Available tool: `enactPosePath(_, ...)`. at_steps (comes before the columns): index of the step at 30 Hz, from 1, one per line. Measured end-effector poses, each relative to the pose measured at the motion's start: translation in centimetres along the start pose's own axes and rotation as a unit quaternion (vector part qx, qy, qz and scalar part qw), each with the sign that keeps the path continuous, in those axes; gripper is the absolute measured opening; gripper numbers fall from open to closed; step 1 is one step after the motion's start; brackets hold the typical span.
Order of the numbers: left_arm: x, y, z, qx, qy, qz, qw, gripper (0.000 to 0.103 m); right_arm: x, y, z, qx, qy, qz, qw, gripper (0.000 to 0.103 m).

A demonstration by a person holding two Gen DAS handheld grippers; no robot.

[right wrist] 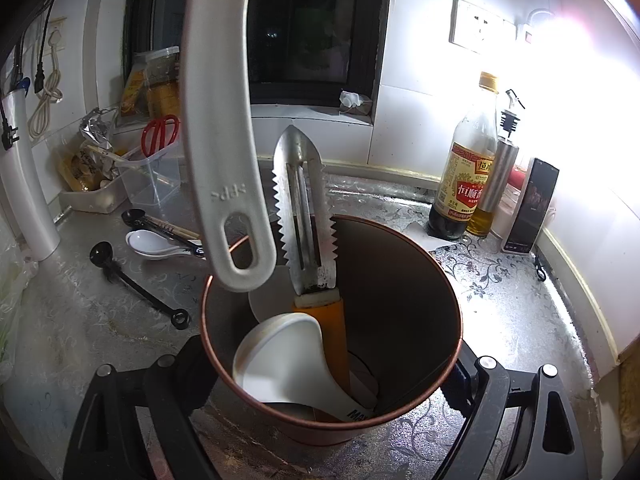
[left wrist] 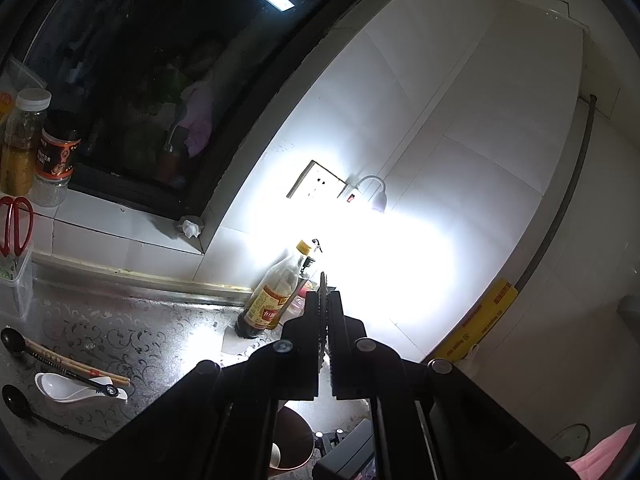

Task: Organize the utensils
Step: 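Lower the rice paddle handle-first into the red holder and open the left tool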

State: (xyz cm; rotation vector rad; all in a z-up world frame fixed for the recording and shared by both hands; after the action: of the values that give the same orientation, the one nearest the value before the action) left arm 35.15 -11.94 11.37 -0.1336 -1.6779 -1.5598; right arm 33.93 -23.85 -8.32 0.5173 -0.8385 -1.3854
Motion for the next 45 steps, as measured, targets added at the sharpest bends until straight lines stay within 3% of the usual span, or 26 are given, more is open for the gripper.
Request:
enactPosePath(14,-3.3,-5.4,-2.0,-0.073,0.028,0.051,0.9956,0.003,0.0,0.0,0.0,0.000,0.000,-0.001,1.000,0.091)
enactPosePath(28,-5.3,-10.1,-3.9,-0.158,0.058,0.095,0.9812,0.003,0.0,0.0,0.0,-0.001,0.001,-0.001,1.000,0.091)
enactPosePath(36,-6.2,-11.3,-4.3,-0.180,0.076,0.108,0.9748,0.004,0.0,-0.2,0.0,-0.001,0.001,-0.002,1.000,0.091)
enactPosePath(45,-6.7,-10.6,-3.5,-0.166,0.078,0.123,0.9753,0.003,0.0,-0.2,0.0,-0.001,0.001,-0.003,1.000,0.091)
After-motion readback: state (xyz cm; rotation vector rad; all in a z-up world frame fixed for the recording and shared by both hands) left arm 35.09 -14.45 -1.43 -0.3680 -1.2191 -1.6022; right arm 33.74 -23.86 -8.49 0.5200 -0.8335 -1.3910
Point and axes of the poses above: each gripper's, at about its wrist camera, not at the fingertips, and z roughly against the way its jaws point, x to its right, y to its top, the point moved 10 cm from there along -z, roughly the way its jaws point, and after that the axes turned 11 degrees about -y, right-handed, at the moved point
